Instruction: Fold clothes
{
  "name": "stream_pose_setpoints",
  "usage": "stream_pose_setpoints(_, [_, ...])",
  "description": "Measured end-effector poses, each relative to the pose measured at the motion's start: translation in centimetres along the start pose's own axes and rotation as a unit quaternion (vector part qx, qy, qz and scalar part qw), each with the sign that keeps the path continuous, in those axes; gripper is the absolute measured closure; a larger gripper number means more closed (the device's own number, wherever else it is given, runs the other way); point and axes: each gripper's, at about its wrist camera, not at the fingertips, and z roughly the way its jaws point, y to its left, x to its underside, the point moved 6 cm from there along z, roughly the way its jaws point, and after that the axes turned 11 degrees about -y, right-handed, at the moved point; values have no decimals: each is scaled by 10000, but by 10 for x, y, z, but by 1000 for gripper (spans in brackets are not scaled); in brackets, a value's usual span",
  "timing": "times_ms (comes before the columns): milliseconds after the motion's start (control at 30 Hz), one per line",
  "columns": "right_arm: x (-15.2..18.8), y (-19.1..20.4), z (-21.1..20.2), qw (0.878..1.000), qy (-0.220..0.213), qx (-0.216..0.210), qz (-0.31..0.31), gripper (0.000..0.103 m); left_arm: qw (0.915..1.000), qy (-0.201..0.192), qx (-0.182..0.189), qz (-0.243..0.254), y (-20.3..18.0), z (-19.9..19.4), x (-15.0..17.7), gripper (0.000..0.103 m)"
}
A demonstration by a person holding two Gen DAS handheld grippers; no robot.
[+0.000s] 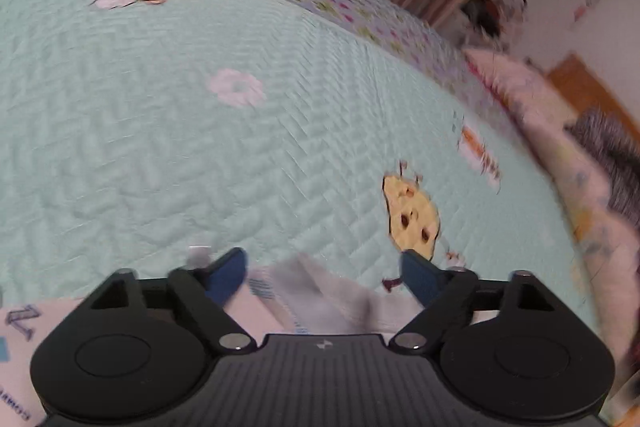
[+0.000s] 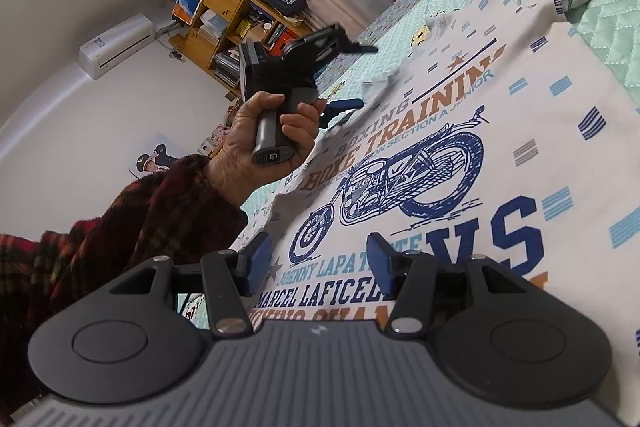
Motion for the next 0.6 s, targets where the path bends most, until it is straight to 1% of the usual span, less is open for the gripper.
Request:
stream_pose_setpoints(67, [0,0,0,10000,1,8,-10,48,9998,54,149,131,-2,-25,-3,17])
stream_pose_setpoints(100, [0,1,0,10000,-1,13,-19,48,9993,68,222,304,-4,-45,-2,17])
stream_pose_setpoints(133, [0,1,0,10000,-3,18,-30,48,9984,81,295,481,-5,-64,-1,13])
stream_pose_setpoints(167, [0,2,0,10000,-5,26,-48,48,9980,173,187,570,4,-76,7,5])
stream_pose_setpoints(200, [0,2,0,10000,-6,38,-69,48,9975,269,71,656,13,-87,15,1])
stream_pose_setpoints(300, [1,5,1,9998,4,112,-169,48,9939,555,-277,911,41,-120,38,1])
stream_pose_setpoints(333, [2,6,2,9996,17,150,-218,48,9921,649,-393,996,51,-131,46,8])
stream_pose_setpoints(367, [2,7,2,9994,34,193,-271,48,9885,694,-917,978,73,-133,46,21])
stream_pose_setpoints(400, [3,7,3,9992,49,236,-323,48,9863,592,-1243,913,90,-141,42,29])
stream_pose_setpoints(433, [4,8,2,9989,64,280,-377,48,9890,434,-1242,679,98,-155,37,33])
stream_pose_setpoints(467, [4,9,3,9985,80,334,-436,48,9911,273,-1226,438,105,-169,33,26])
stream_pose_setpoints(500, [5,11,4,9980,97,391,-492,48,9941,173,-1018,324,101,-183,32,22])
stream_pose_setpoints(567, [7,15,5,9967,139,512,-619,48,9974,279,-486,444,81,-198,49,14])
stream_pose_setpoints(600, [7,17,6,9959,163,573,-682,48,9979,334,-218,507,71,-206,58,12])
